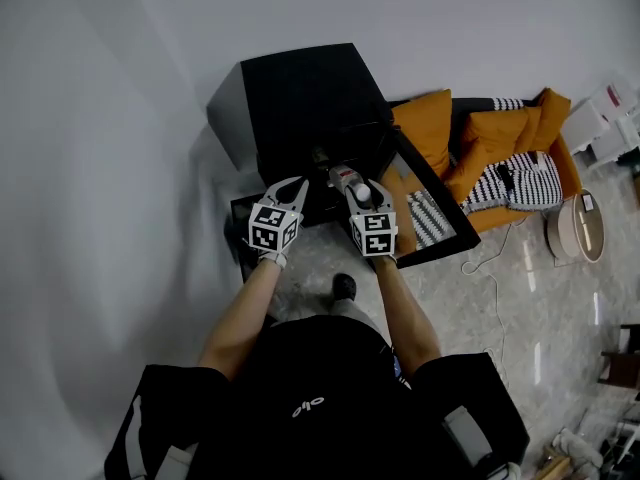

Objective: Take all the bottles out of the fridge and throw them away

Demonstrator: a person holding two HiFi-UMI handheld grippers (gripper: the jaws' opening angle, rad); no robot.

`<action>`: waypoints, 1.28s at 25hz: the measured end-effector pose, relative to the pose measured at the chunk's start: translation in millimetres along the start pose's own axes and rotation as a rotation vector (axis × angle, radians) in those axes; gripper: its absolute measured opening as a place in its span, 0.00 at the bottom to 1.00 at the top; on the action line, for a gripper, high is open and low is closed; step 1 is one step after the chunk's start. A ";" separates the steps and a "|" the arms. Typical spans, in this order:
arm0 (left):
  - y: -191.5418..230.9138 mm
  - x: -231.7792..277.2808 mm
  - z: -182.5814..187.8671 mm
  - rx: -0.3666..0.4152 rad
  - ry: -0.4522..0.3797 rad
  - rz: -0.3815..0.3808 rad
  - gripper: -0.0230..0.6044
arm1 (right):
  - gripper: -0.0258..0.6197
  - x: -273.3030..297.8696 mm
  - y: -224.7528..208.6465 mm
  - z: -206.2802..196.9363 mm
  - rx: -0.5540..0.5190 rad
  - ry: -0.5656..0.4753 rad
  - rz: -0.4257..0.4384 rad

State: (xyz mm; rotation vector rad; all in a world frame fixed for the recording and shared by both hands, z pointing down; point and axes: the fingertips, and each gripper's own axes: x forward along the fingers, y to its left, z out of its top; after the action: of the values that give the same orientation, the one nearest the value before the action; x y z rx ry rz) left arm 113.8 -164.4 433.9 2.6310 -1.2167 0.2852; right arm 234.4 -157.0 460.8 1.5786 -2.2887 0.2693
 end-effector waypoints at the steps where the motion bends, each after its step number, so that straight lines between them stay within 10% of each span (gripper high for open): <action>1: 6.2 -5.4 -1.1 -0.005 -0.001 0.018 0.05 | 0.35 4.1 10.7 0.6 -0.008 0.002 0.026; 20: 130.8 -188.4 -47.4 -0.186 -0.077 0.505 0.05 | 0.35 56.5 253.5 10.9 -0.230 0.035 0.554; 32: 148.1 -253.7 -80.0 -0.276 -0.095 0.658 0.05 | 0.35 66.5 313.7 12.8 -0.311 0.060 0.685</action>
State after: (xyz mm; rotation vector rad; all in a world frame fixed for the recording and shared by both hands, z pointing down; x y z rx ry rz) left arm -167.6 -51.4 460.4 1.9671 -1.9685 0.0853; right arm -81.2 -105.4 487.0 0.5992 -2.5917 0.1099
